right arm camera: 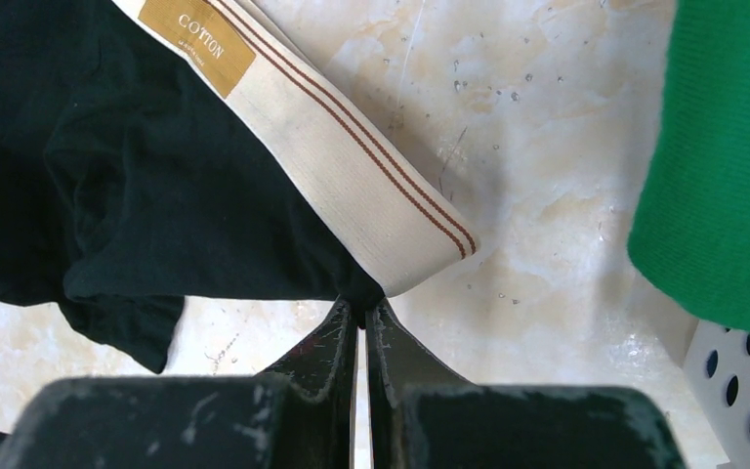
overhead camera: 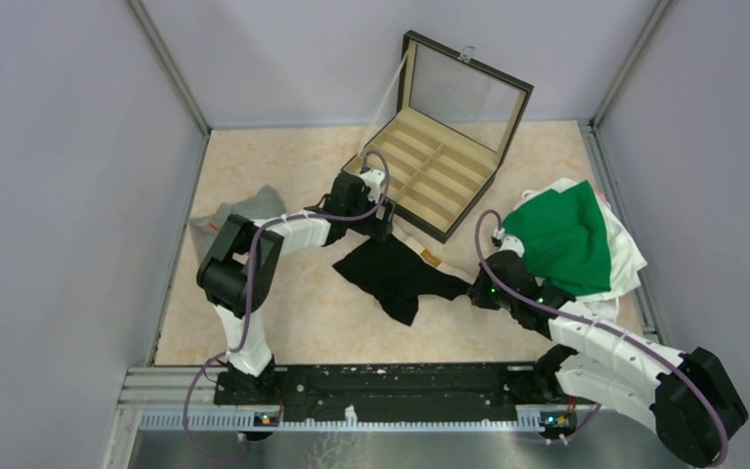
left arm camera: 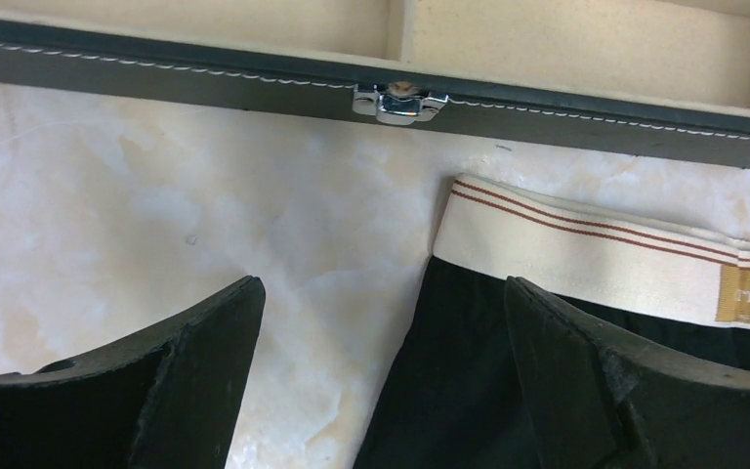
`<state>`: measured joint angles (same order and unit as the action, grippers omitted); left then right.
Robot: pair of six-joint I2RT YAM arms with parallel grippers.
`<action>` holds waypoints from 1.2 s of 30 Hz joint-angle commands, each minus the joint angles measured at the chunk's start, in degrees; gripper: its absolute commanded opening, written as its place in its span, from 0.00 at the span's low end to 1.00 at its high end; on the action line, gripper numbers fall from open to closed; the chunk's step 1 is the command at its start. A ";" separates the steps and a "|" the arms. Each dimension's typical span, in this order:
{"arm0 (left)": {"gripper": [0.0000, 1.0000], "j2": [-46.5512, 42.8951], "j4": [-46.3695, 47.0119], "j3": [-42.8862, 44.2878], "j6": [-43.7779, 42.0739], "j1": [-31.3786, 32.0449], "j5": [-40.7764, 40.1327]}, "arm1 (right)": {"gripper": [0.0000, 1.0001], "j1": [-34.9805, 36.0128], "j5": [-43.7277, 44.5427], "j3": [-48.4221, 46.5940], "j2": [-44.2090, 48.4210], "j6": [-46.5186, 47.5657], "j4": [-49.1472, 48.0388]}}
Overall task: Roll the underwear
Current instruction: Flatten out the underwear at the center of the board.
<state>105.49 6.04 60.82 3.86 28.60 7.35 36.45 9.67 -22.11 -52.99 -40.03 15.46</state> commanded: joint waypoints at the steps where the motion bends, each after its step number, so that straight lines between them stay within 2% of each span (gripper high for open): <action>1: 0.97 2.65 1.97 3.29 -3.32 0.04 4.41 | 0.00 -0.54 0.78 0.11 0.97 0.44 -1.64; 8: 0.84 4.25 0.69 3.55 -4.74 0.87 7.31 | 0.00 -0.67 0.70 0.51 1.04 0.06 -2.02; 22: 0.57 6.03 -3.82 2.46 -7.92 3.79 1.50 | 0.00 -0.61 0.92 1.06 1.57 -0.31 -1.85; 30: 0.39 6.48 -3.84 1.50 -8.08 4.25 3.89 | 0.00 -0.62 1.06 1.17 1.75 -0.29 -2.02; 36: 0.12 6.03 -3.06 0.19 -6.87 4.70 6.96 | 0.00 -0.64 0.99 1.46 1.84 -0.29 -2.67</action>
<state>110.04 5.65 63.00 -3.92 32.53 10.52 36.23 9.80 -21.34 -52.14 -40.10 14.63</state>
